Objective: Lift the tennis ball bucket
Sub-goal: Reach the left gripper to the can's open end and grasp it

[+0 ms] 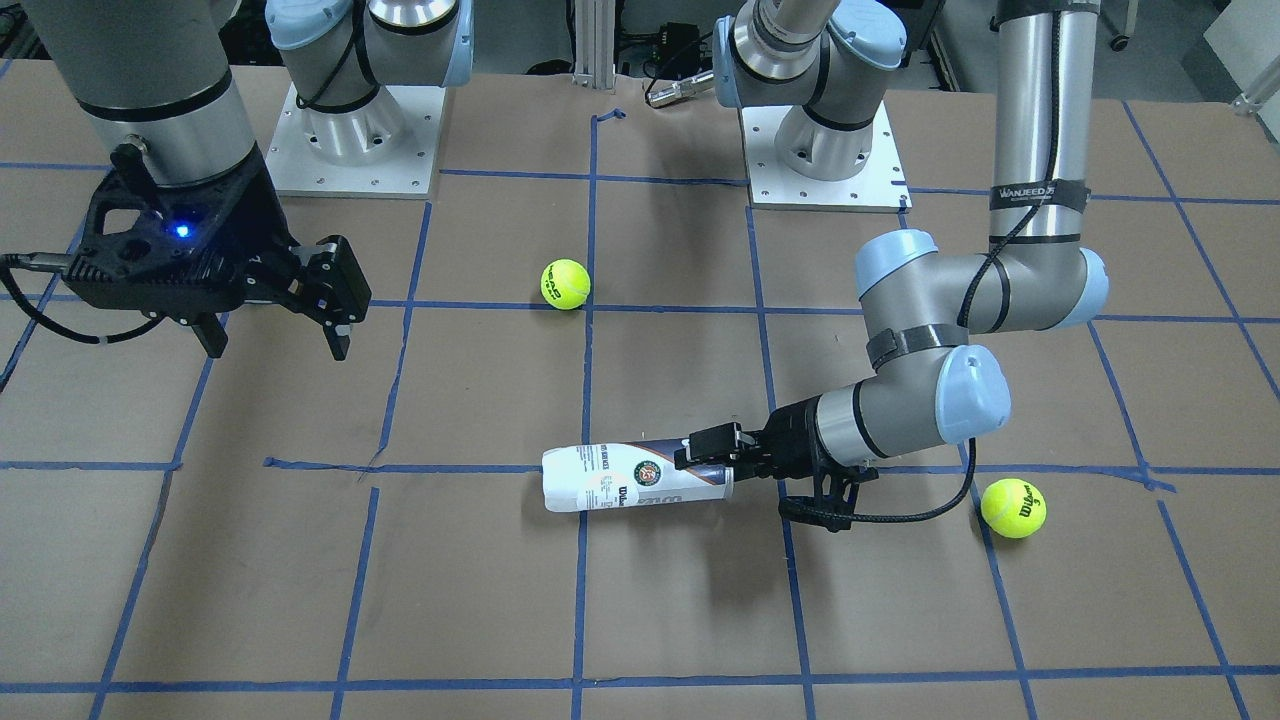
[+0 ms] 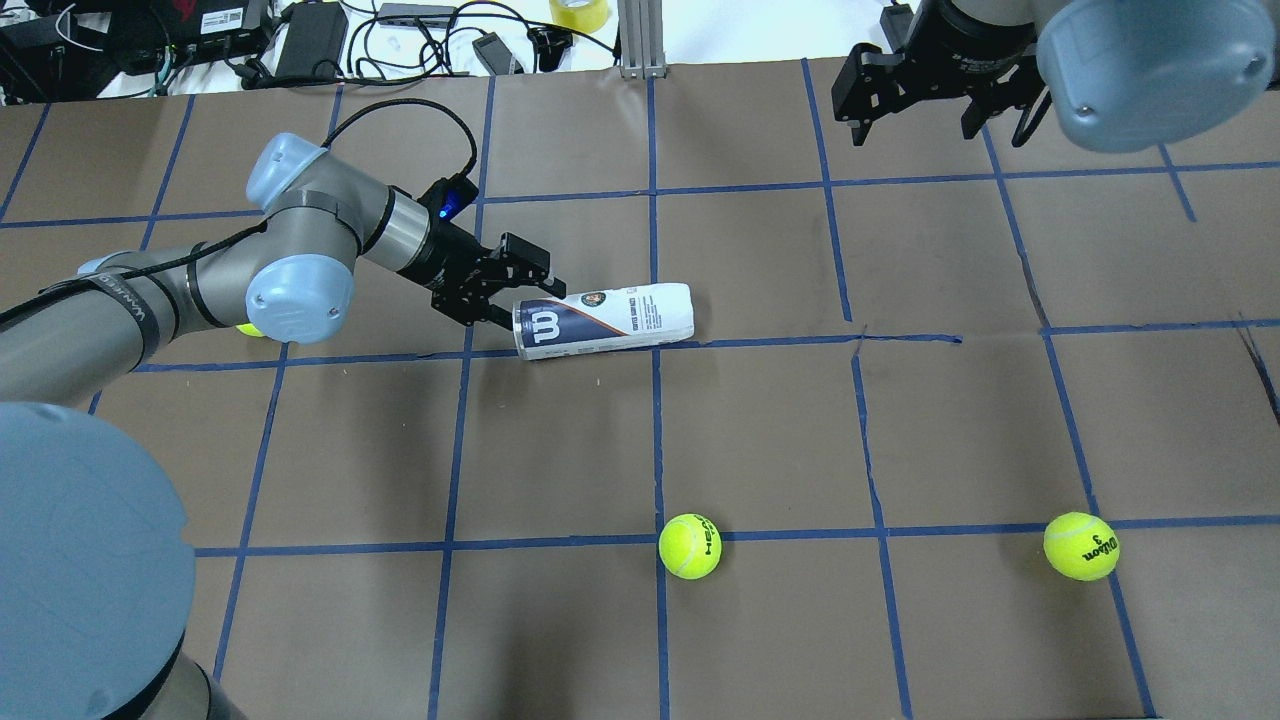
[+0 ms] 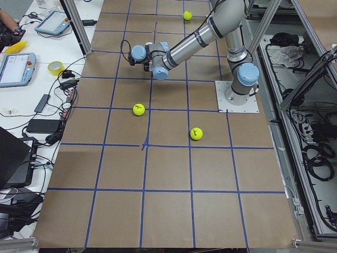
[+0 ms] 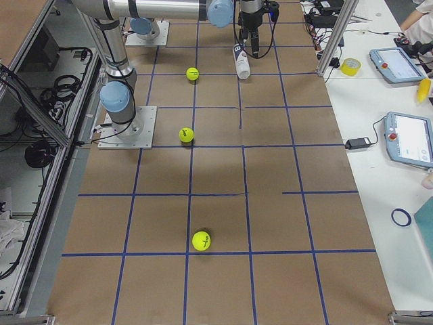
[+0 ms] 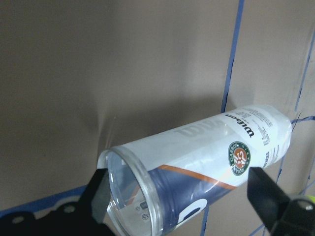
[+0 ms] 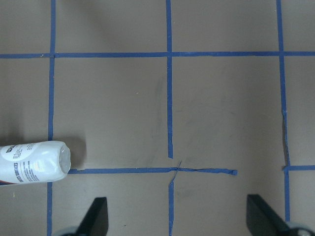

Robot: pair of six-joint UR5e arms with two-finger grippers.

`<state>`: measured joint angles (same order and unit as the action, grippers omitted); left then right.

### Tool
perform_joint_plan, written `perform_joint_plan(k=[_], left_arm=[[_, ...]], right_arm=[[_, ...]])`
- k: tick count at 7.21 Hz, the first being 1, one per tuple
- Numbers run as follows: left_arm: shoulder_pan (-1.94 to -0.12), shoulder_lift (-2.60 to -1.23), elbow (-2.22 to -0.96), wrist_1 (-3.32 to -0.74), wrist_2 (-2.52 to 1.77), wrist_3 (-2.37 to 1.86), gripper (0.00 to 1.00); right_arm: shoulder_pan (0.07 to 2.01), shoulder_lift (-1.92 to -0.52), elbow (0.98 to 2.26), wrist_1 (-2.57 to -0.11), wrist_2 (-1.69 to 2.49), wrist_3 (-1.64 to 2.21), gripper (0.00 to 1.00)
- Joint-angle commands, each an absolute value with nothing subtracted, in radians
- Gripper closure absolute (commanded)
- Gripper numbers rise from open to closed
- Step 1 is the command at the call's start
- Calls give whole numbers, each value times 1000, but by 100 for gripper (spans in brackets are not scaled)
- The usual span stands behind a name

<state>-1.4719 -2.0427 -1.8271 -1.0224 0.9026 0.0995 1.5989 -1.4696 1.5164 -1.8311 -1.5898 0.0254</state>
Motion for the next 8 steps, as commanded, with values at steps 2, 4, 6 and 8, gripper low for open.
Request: perform_joint_plan(k=[2, 4, 6, 8], left_arm=[[-1502, -2039, -1832, -1022, 914, 42, 0], [-1512, -2025, -1821, -1016, 916, 32, 91], [-1514, -2016, -1767, -1017, 936, -113, 100], [-1537, -2005, -1650, -1044, 974, -222, 100]], right_arm=[[1603, -1474, 1509, -1833, -1588, 23, 0], [1600, -1473, 1511, -1833, -1585, 23, 0], [1603, -1476, 1517, -1833, -1571, 23, 0], [1603, -1474, 1517, -1833, -1571, 23, 0]])
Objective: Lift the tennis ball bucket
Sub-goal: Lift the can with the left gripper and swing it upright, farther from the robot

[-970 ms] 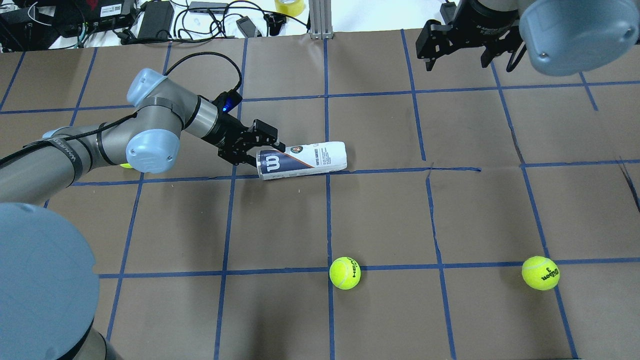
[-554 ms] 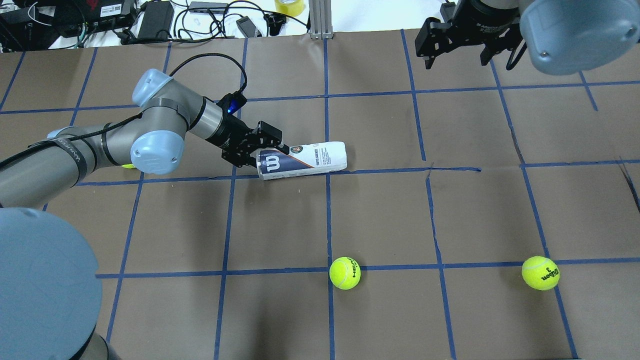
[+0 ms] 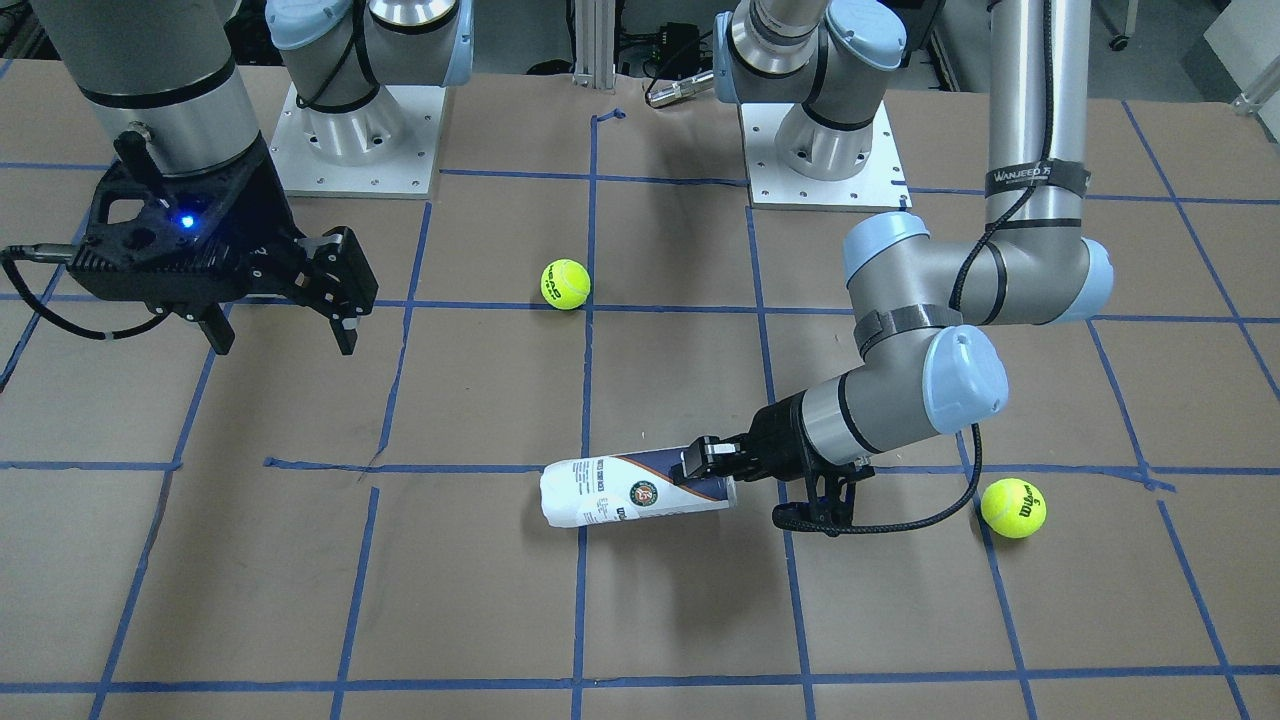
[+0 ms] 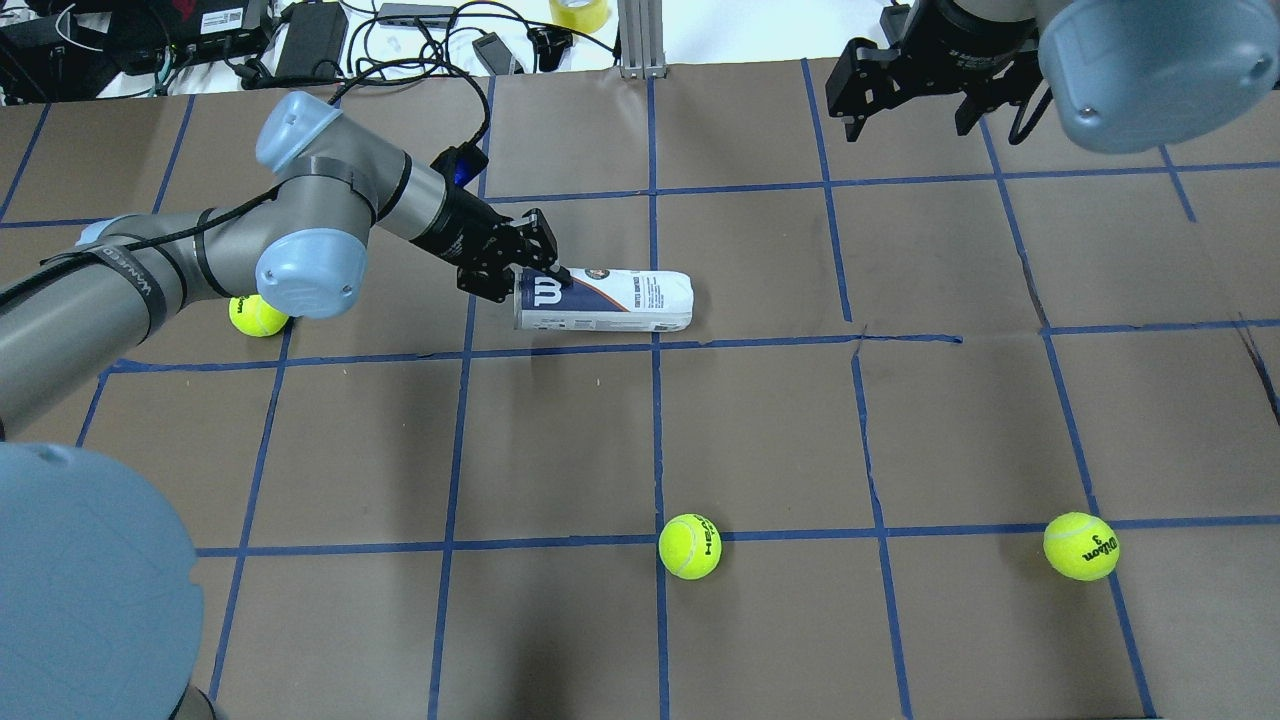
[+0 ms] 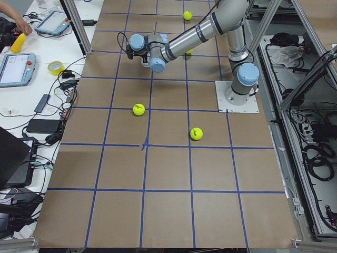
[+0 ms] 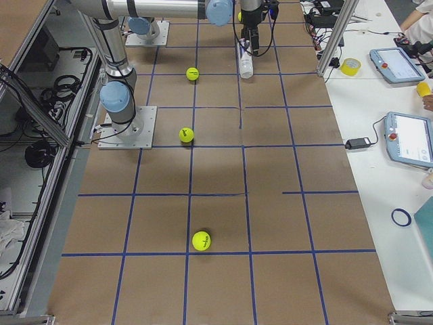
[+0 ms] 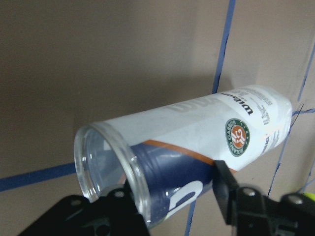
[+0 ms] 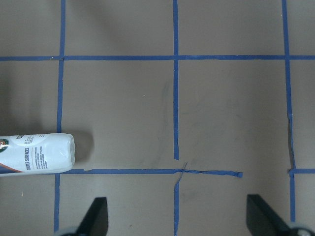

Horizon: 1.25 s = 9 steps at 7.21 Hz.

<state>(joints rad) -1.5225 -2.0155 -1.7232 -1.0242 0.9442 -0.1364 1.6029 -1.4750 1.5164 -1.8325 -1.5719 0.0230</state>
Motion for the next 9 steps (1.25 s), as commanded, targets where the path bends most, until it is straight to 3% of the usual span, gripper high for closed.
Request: perform_joint_plan(k=[1, 4, 7, 9], left_arm=[[-1557, -1996, -1555, -1119, 1030, -268, 100], [-1592, -1986, -1320, -1220, 1326, -171, 100], [-1710, -2023, -1316, -1049, 1671, 135, 100], [-1741, -2043, -1344, -1048, 1667, 164, 100]], right_arm=[[1603, -1476, 1517, -1827, -1571, 23, 0], [1605, -1477, 1517, -1828, -1571, 23, 0], [1605, -1479, 1519, -1827, -1571, 21, 0], [1606, -1479, 1520, -1825, -1571, 21, 0]])
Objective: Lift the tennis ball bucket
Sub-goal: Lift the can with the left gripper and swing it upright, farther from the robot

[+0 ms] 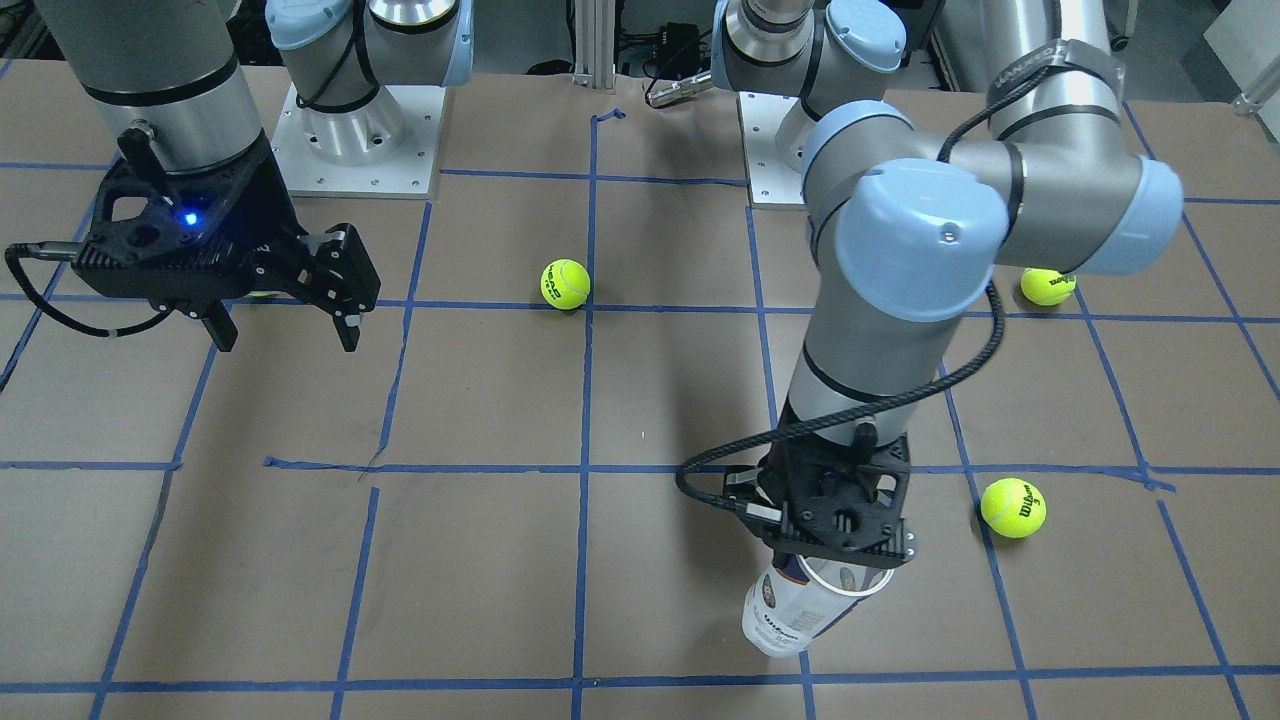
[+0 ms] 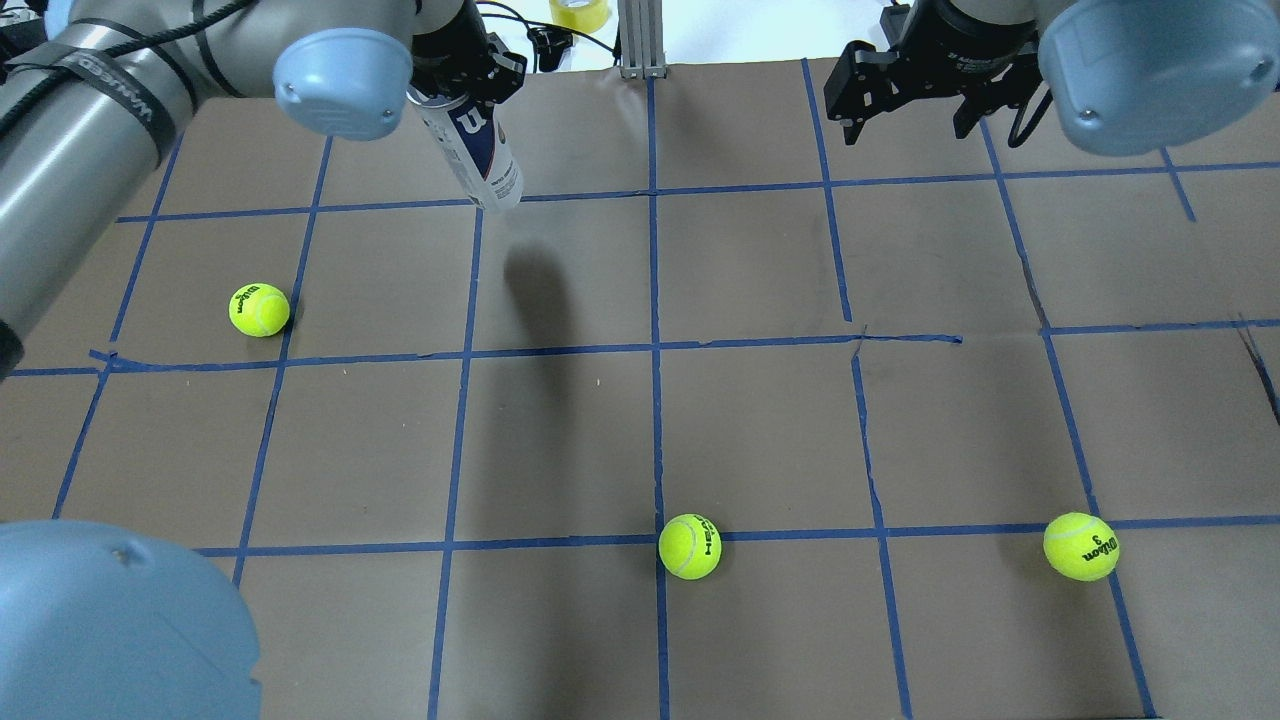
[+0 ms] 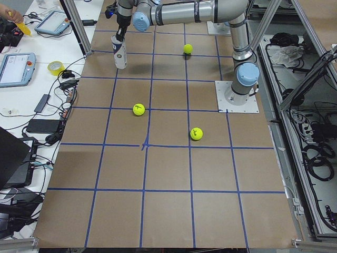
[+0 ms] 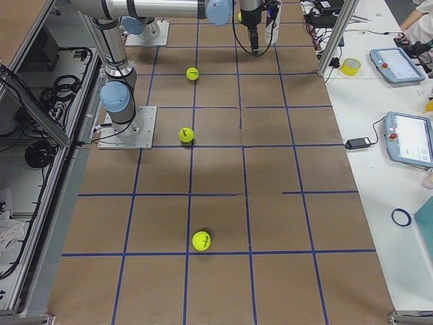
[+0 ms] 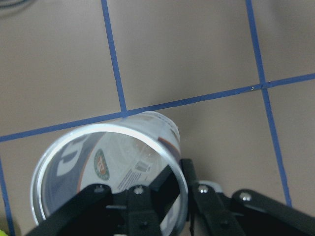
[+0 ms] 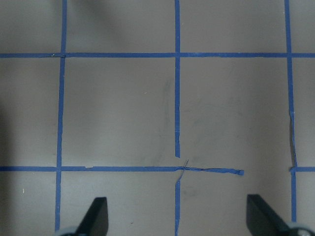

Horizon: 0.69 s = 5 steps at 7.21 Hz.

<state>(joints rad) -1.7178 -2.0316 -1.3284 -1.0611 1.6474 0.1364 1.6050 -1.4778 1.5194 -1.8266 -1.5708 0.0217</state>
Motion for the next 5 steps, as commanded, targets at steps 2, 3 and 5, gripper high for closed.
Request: perform_joint_plan(k=[2, 3, 5], left_arm=[[-1750, -2043, -1391, -1048, 1594, 163, 100], [-1753, -2043, -1394, -1049, 1595, 163, 100], [-1755, -2048, -1396, -1069, 1591, 163, 100]], right_arm=[[1608, -1480, 1523, -1824, -1571, 20, 0], [1608, -1480, 1525, -1825, -1571, 20, 0], [1606, -1480, 1525, -1825, -1571, 20, 0]])
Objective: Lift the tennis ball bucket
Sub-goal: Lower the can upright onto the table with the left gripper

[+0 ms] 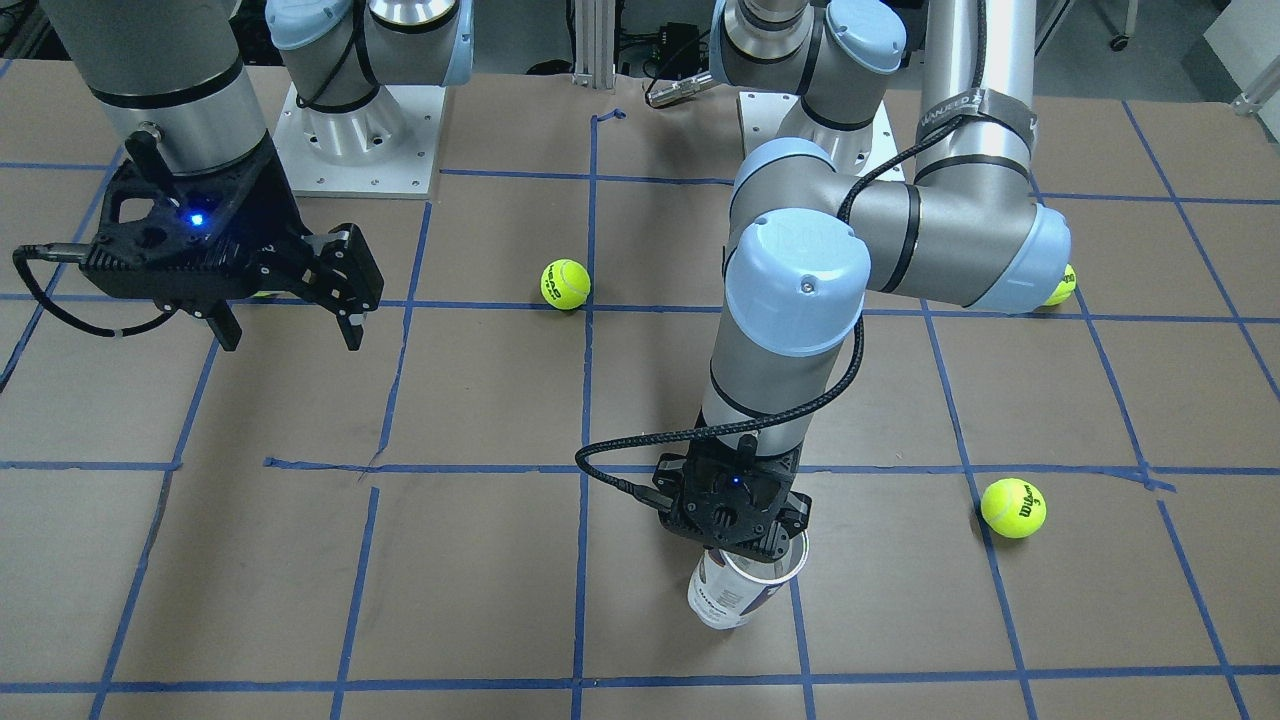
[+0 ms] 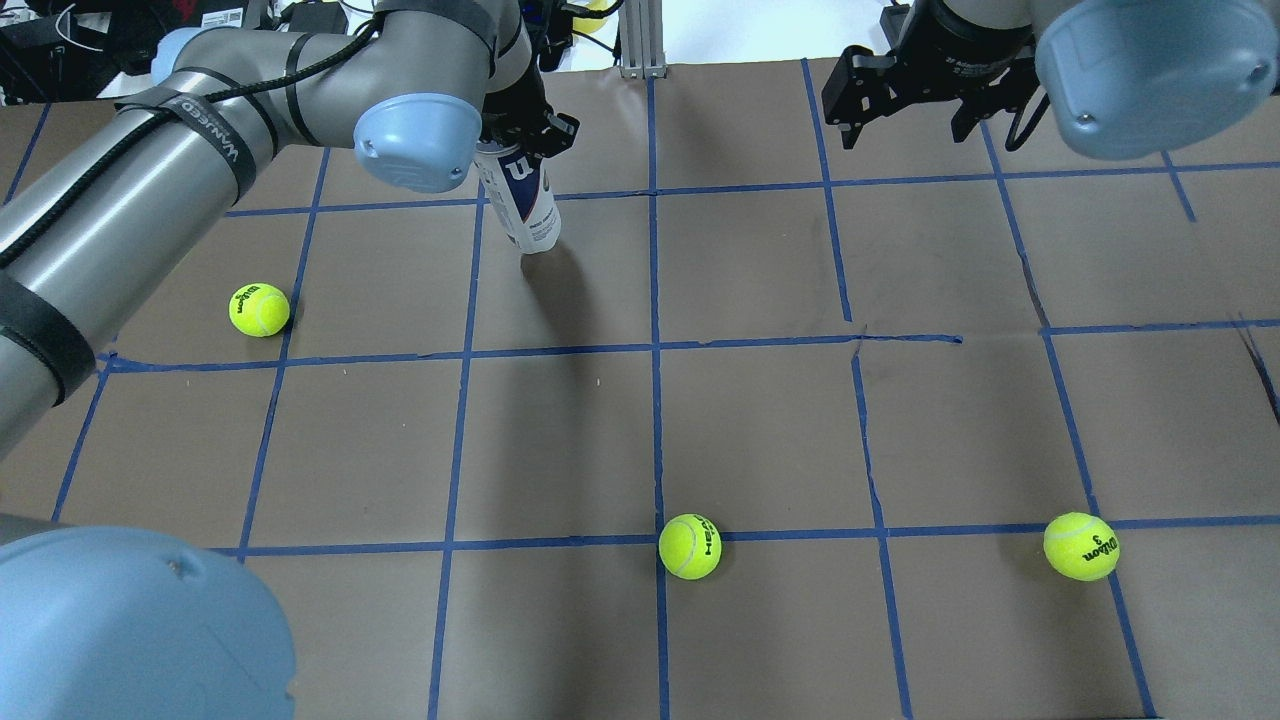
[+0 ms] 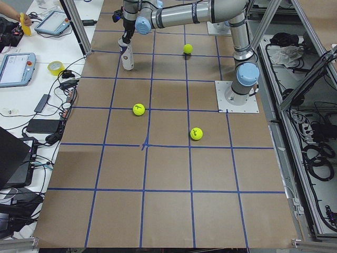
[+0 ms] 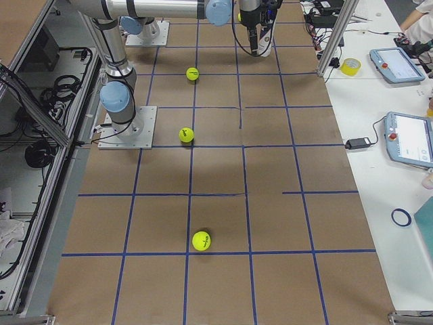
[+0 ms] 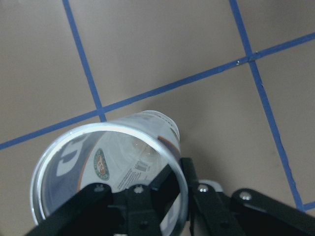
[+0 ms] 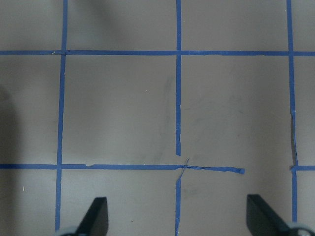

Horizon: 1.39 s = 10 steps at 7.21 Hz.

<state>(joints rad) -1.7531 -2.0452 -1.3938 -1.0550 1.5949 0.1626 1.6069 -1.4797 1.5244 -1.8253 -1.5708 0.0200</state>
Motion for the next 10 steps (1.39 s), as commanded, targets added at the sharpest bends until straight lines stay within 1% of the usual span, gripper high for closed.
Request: perform_joint_plan(k=[1, 2, 3, 4, 5, 6, 8, 9, 10], left_arm=[[-1758, -2048, -1396, -1093, 1592, 164, 98], [-1758, -2048, -1394, -1098, 1592, 169, 70], [-1761, -2048, -1394, -1100, 1591, 169, 58], [-1763, -2046, -1394, -1100, 1591, 167, 37], [-1766, -2034, -1387, -1114, 1594, 166, 0], [-1767, -2005, -1364, -1161, 1592, 164, 0], [-1766, -1956, -1232, -1356, 1601, 164, 0], [-1749, -1921, -1211, -1429, 1606, 164, 0], [-1699, -1863, -1216, -1516, 1626, 134, 0]], right_arm=[[1606, -1480, 1526, -1822, -1571, 20, 0], [1606, -1479, 1526, -1824, -1571, 20, 0], [1606, -1476, 1526, -1824, -1571, 20, 0], [1606, -1477, 1531, -1824, -1571, 20, 0], [1605, -1480, 1535, -1824, -1571, 18, 0], [1603, -1480, 1536, -1824, -1571, 18, 0], [1603, -1479, 1537, -1824, -1571, 12, 0], [1601, -1479, 1537, -1824, -1571, 12, 0], [1601, -1479, 1537, -1824, -1571, 12, 0]])
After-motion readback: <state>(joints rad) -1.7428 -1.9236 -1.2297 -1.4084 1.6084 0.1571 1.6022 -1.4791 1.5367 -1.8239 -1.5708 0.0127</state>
